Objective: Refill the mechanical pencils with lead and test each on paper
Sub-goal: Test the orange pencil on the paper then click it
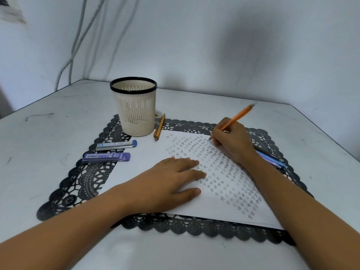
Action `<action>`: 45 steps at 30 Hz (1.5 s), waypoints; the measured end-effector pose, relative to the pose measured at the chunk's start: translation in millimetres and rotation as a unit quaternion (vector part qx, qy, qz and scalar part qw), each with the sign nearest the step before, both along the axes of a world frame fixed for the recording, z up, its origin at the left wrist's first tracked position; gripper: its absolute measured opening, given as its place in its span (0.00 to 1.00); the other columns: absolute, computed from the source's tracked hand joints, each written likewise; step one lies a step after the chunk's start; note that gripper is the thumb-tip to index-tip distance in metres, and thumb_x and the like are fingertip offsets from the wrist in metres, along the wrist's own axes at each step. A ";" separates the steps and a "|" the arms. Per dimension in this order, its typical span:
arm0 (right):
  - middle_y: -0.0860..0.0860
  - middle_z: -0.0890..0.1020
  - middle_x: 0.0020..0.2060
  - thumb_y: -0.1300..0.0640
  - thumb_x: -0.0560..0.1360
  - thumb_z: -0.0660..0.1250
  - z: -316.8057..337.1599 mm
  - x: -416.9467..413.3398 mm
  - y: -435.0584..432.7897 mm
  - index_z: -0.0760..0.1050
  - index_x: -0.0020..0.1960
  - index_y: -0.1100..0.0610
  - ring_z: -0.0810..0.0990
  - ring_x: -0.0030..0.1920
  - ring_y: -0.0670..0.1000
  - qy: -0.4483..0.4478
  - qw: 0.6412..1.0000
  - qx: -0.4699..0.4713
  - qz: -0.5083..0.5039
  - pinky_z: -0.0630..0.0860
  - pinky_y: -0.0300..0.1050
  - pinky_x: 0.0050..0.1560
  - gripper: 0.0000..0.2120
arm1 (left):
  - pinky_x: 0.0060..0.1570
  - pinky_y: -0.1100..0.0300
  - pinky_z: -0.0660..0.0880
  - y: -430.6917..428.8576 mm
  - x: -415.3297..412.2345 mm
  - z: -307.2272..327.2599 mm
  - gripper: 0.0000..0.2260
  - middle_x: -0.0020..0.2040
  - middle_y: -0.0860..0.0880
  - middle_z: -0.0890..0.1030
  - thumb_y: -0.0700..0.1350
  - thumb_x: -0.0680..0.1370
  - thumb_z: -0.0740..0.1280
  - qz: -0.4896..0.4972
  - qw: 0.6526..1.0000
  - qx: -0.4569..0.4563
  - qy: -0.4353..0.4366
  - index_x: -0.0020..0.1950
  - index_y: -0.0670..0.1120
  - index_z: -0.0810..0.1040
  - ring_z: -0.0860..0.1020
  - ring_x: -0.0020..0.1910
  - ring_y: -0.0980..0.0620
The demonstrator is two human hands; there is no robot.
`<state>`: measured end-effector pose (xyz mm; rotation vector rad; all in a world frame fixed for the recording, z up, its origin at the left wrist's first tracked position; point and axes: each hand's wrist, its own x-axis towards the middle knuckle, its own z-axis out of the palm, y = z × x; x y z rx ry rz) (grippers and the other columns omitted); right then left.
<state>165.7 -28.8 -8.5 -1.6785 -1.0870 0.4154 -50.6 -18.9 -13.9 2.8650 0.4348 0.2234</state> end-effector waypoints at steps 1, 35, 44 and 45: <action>0.57 0.79 0.37 0.62 0.72 0.65 -0.2 0.6 0.6 0.73 0.39 0.57 0.79 0.40 0.53 -0.015 1.000 -0.002 -0.005 0.79 0.44 0.41 0.03 | 0.61 0.77 0.39 0.2 0.0 -0.2 0.25 0.75 0.56 0.56 0.61 0.75 0.48 0.000 1.000 0.000 0.001 0.72 0.58 0.60 0.53 0.71 0.60; 0.58 0.74 0.32 0.65 0.73 0.63 0.9 -3.3 -2.9 0.73 0.45 0.67 0.74 0.32 0.50 0.085 0.996 0.033 -0.015 0.76 0.37 0.31 0.04 | 0.60 0.77 0.41 1.1 -0.7 -1.1 0.23 0.75 0.56 0.56 0.62 0.77 0.49 -0.003 1.000 0.003 0.012 0.72 0.58 0.59 0.53 0.71 0.59; 0.59 0.77 0.34 0.63 0.74 0.63 0.2 -3.5 -2.7 0.73 0.45 0.65 0.76 0.27 0.44 0.044 0.999 0.014 -0.009 0.77 0.35 0.30 0.05 | 0.61 0.75 0.42 0.0 -1.2 0.0 0.21 0.75 0.56 0.55 0.59 0.79 0.52 -0.005 1.000 -0.003 0.012 0.72 0.58 0.59 0.52 0.71 0.59; 0.58 0.76 0.34 0.63 0.74 0.63 0.2 -3.4 -2.7 0.73 0.45 0.65 0.76 0.27 0.43 0.048 0.999 0.013 -0.006 0.77 0.36 0.30 0.04 | 0.61 0.75 0.42 -0.1 -1.0 0.2 0.21 0.75 0.56 0.55 0.59 0.79 0.51 -0.005 1.000 -0.006 0.012 0.72 0.58 0.59 0.52 0.71 0.59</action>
